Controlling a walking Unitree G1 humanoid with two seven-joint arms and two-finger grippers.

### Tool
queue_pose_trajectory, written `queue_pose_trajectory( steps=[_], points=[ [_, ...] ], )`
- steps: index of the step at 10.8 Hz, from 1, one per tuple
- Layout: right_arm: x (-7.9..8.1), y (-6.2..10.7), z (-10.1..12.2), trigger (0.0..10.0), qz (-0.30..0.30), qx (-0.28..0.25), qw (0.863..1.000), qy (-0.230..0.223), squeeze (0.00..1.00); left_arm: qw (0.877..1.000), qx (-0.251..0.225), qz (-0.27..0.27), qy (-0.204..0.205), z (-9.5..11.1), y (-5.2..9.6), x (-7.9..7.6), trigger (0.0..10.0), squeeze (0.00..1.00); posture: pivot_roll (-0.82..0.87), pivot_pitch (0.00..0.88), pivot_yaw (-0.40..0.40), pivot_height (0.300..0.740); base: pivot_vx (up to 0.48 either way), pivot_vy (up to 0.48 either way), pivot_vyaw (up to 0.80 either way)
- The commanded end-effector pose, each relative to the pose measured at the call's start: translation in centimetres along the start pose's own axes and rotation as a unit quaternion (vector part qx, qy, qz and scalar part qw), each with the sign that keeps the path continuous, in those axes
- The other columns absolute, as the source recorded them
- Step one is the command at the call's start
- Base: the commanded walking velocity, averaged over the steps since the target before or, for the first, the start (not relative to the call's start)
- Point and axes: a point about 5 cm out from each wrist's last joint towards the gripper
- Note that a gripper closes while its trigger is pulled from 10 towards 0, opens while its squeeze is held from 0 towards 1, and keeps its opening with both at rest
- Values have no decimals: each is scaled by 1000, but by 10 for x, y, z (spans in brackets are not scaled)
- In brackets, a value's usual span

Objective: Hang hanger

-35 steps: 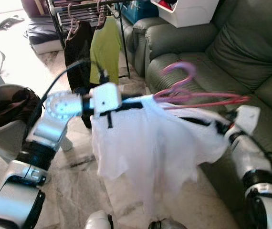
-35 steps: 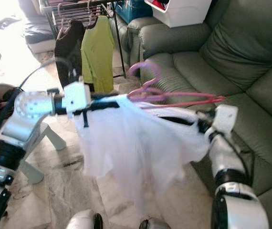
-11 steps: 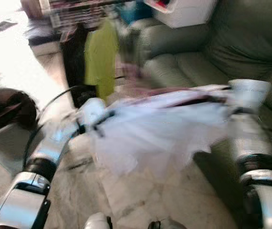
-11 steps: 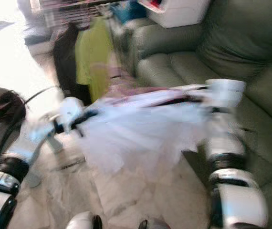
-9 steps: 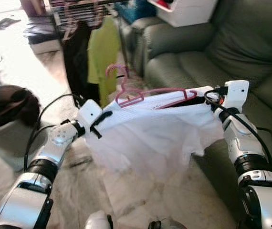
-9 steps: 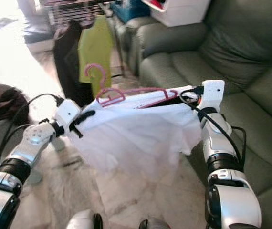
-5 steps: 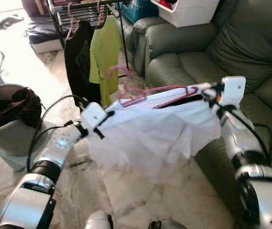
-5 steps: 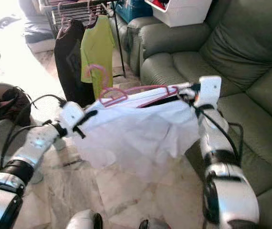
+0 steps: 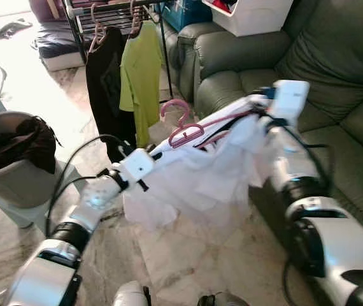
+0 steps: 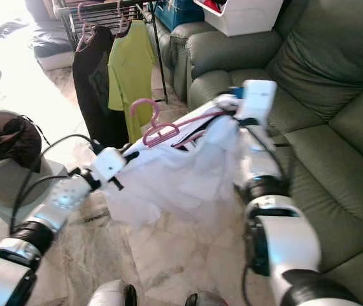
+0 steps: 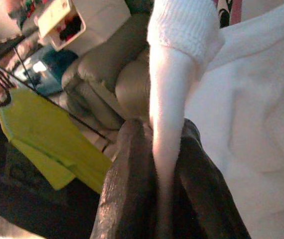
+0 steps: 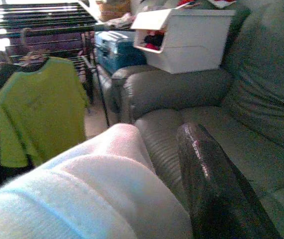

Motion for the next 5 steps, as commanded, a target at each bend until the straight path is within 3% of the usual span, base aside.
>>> queue_pose_trajectory(
  steps=[1, 3, 4, 5],
  points=[
    [3, -5, 17, 0, 10, -34, 999, 2, 0, 1000, 20, 4, 5, -6, 1, -3, 0, 0, -39, 0, -48, 740, 0, 0, 0],
    [13, -4, 17, 0, 28, -38, 999, -12, 0, 999, 41, -4, 16, -9, -4, -14, 0, 0, -42, 0, -47, 740, 0, 0, 0],
    [29, -1, 21, 0, 83, -51, 995, -15, 0, 993, 80, 58, 59, -14, -10, -11, 0, 0, -46, 0, -42, 740, 0, 0, 0],
    [44, 8, 21, 0, 142, -63, 988, 12, 0, 976, 113, 148, 117, -20, -9, 3, 0, 0, -49, 0, -42, 740, 0, 0, 0]
  ],
)
Point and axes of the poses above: a point about 5 cm out from each wrist's last joint towards the gripper, its own y axis pointing back from the gripper into the wrist, its own z axis along the axis of the wrist's last joint, x = y × z, and after that the axes turned 8 degrees about y, right-handed
